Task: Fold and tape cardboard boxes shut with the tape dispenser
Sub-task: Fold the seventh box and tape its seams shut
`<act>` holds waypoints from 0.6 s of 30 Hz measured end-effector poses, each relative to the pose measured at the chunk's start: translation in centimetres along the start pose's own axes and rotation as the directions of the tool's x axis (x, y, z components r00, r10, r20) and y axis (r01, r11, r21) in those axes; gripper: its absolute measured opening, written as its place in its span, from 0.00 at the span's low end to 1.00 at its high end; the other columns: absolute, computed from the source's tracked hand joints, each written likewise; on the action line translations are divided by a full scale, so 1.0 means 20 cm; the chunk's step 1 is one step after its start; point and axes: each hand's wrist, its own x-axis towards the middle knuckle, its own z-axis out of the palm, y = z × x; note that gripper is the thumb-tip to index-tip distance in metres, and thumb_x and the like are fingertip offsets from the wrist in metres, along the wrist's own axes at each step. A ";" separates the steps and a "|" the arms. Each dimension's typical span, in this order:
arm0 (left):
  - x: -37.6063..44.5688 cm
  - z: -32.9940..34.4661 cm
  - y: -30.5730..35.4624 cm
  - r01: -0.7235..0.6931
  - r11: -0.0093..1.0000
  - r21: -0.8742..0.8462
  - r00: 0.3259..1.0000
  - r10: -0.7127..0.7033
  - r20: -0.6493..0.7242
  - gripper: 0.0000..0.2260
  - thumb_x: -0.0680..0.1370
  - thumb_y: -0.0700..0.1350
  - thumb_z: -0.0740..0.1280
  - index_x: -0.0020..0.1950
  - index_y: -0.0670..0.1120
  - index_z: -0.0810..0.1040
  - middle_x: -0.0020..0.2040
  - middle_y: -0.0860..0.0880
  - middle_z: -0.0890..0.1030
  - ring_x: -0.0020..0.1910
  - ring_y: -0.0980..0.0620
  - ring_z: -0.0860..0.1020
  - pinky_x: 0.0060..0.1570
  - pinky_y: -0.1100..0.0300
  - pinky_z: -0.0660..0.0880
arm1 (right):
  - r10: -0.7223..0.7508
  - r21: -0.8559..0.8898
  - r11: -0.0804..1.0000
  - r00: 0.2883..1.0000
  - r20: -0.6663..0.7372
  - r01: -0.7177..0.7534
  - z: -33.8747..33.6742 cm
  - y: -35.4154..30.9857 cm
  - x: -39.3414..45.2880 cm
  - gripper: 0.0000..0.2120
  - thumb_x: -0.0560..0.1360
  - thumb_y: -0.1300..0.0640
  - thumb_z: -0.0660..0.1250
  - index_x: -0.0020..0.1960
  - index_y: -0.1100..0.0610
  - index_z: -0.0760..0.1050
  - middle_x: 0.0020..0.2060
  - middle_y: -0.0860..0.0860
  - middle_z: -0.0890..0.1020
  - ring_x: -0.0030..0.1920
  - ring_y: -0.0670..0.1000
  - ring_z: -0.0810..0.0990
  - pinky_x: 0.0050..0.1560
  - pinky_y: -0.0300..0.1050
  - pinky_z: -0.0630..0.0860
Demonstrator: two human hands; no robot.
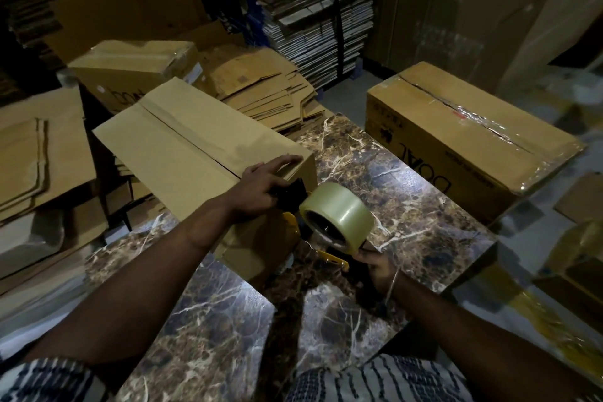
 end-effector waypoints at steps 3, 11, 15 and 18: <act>0.00 0.00 -0.01 0.001 1.000 -0.011 1.000 -0.001 -0.017 0.10 0.76 0.52 0.67 0.53 0.53 0.85 0.80 0.59 0.54 0.79 0.55 0.51 0.74 0.35 0.50 | 0.002 0.119 0.993 1.000 0.005 -0.003 -0.01 -0.04 -0.05 0.36 0.44 0.42 0.87 0.38 0.64 0.75 0.23 0.58 0.72 0.16 0.50 0.67 0.17 0.34 0.61; 0.03 -0.03 0.05 -0.031 0.967 0.252 0.999 0.032 -0.001 0.03 0.73 0.53 0.70 0.44 0.58 0.83 0.79 0.55 0.54 0.76 0.49 0.56 0.67 0.40 0.62 | -0.024 0.151 0.988 0.993 -0.118 0.041 -0.19 -0.06 -0.08 0.20 0.67 0.47 0.71 0.41 0.64 0.71 0.22 0.54 0.70 0.17 0.48 0.66 0.17 0.35 0.60; 0.10 -0.07 0.13 -0.029 0.845 0.534 0.995 -0.025 0.094 0.10 0.75 0.58 0.68 0.52 0.56 0.83 0.78 0.50 0.51 0.75 0.42 0.52 0.66 0.38 0.61 | -0.074 0.085 0.993 0.994 -0.084 0.081 -0.20 -0.07 -0.04 0.31 0.54 0.40 0.82 0.36 0.65 0.74 0.22 0.55 0.70 0.17 0.49 0.66 0.18 0.35 0.59; 0.15 -0.09 0.18 -0.073 0.692 0.718 0.987 -0.052 0.150 0.14 0.75 0.61 0.65 0.58 0.61 0.80 0.78 0.48 0.49 0.74 0.42 0.54 0.65 0.40 0.62 | -0.074 0.058 0.995 0.996 -0.059 0.077 -0.20 -0.09 -0.03 0.40 0.49 0.34 0.83 0.39 0.64 0.69 0.22 0.55 0.70 0.18 0.49 0.65 0.22 0.38 0.54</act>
